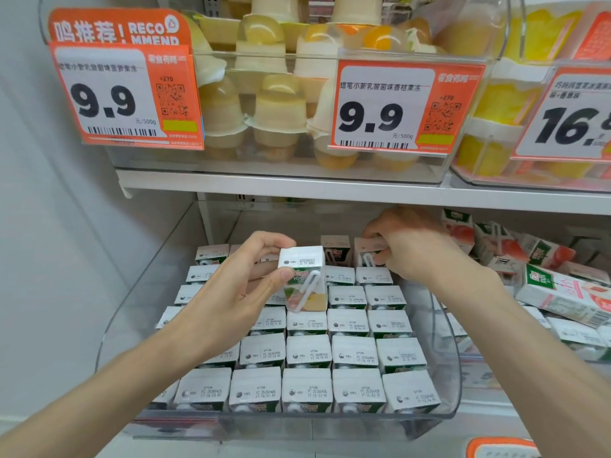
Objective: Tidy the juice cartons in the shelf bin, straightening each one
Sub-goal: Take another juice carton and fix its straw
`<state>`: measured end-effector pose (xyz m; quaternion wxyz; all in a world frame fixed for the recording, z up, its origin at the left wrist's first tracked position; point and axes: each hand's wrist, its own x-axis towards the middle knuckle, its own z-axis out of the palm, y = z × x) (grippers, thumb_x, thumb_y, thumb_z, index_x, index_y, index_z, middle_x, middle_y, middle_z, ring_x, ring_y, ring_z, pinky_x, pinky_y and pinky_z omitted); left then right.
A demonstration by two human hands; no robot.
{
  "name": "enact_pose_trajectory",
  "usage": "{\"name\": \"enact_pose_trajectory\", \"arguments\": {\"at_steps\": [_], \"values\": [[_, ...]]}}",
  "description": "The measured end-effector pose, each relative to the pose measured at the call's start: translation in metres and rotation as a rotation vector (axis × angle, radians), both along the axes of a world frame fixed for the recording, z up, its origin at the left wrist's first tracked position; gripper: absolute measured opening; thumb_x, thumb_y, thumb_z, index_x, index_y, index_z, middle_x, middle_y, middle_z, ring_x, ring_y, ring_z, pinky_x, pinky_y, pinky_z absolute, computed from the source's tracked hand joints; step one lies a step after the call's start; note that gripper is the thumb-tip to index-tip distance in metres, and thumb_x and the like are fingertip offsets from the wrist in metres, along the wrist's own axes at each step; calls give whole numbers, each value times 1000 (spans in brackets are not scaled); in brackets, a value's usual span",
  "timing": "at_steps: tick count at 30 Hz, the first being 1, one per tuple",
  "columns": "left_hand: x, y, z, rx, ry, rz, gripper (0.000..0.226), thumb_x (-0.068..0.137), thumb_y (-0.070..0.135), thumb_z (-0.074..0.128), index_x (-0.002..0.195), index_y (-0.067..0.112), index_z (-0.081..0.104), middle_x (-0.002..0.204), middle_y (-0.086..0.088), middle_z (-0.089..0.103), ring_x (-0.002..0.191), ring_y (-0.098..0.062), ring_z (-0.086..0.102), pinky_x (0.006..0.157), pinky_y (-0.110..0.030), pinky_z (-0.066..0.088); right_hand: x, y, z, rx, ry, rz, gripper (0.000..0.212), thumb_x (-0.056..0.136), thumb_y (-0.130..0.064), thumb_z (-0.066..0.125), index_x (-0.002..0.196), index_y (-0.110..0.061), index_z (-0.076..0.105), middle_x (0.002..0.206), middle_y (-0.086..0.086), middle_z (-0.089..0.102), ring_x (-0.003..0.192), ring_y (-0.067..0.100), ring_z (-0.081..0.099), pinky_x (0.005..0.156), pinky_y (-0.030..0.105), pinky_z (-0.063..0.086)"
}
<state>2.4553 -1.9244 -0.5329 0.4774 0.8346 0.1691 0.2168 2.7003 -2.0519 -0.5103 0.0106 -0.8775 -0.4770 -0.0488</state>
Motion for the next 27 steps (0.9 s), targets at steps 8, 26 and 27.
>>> {"name": "enact_pose_trajectory", "arguments": {"at_steps": [8, 26, 27], "values": [[3, -4, 0, -20, -11, 8, 29, 101, 29, 54, 130, 35, 56, 136, 16, 64, 122, 9, 64, 97, -8, 49, -2, 1, -8, -111, -54, -52, 10, 103, -25, 64, 108, -29, 72, 130, 4, 60, 137, 31, 37, 115, 42, 24], [-7, 0, 1, 18, -7, 68, 46, 102, 4, 65, 135, 36, 61, 130, 21, 70, 126, -3, 65, 104, -22, 54, -67, -25, 0, 458, 762, 299, 38, 91, -29, 82, 126, -39, 72, 109, -21, 76, 103, -2, 71, 92, 37, 59], [-10, 0, 3, 9, -20, 76, 46, 101, 3, 65, 135, 35, 61, 129, 20, 71, 125, -4, 66, 104, -22, 54, -70, -25, 0, 486, 782, 314, 36, 91, -30, 81, 125, -39, 72, 110, -21, 76, 105, -1, 71, 92, 37, 59]]}}
